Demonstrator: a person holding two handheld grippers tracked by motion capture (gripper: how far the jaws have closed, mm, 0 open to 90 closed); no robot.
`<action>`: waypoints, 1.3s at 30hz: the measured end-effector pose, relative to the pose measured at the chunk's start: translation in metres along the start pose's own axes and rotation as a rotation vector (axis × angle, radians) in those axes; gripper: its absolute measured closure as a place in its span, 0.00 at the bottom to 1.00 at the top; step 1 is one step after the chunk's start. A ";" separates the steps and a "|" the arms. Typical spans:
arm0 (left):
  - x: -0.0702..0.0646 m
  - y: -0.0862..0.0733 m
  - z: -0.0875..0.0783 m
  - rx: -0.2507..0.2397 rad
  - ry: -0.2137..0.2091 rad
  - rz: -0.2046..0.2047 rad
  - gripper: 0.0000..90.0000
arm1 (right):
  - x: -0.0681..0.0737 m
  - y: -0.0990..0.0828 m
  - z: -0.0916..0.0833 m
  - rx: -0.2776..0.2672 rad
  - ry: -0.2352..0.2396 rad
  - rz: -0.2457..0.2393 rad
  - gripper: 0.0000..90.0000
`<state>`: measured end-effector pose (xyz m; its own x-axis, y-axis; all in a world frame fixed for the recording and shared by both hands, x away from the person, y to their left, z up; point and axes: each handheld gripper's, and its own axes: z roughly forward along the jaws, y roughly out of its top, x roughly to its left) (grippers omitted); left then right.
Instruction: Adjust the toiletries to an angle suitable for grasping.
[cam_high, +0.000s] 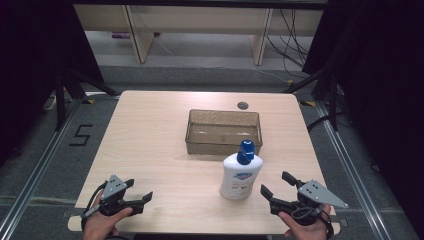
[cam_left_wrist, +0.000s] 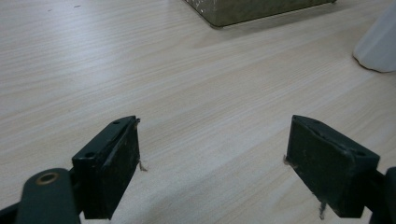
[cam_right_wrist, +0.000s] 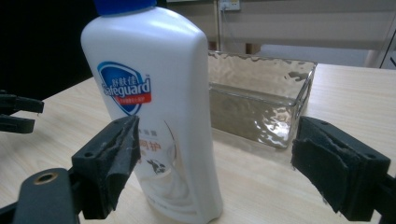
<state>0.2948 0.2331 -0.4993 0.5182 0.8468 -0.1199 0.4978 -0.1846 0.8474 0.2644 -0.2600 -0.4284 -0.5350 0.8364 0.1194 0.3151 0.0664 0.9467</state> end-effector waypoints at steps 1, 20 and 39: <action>0.000 0.000 0.000 -0.001 -0.002 0.001 0.19 | 0.001 0.000 0.001 -0.010 0.000 0.006 0.17; 0.001 0.000 0.000 -0.003 0.003 0.001 0.19 | 0.008 0.014 0.001 -0.018 0.040 -0.022 0.22; 0.001 0.000 -0.001 0.004 0.007 0.001 0.19 | 0.013 0.031 0.002 -0.045 0.055 -0.053 0.28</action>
<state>0.2945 0.2339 -0.4991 0.5136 0.8503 -0.1151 0.4998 -0.1875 0.8456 0.2693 -0.2462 -0.3983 -0.5922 0.8014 0.0841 0.2507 0.0841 0.9644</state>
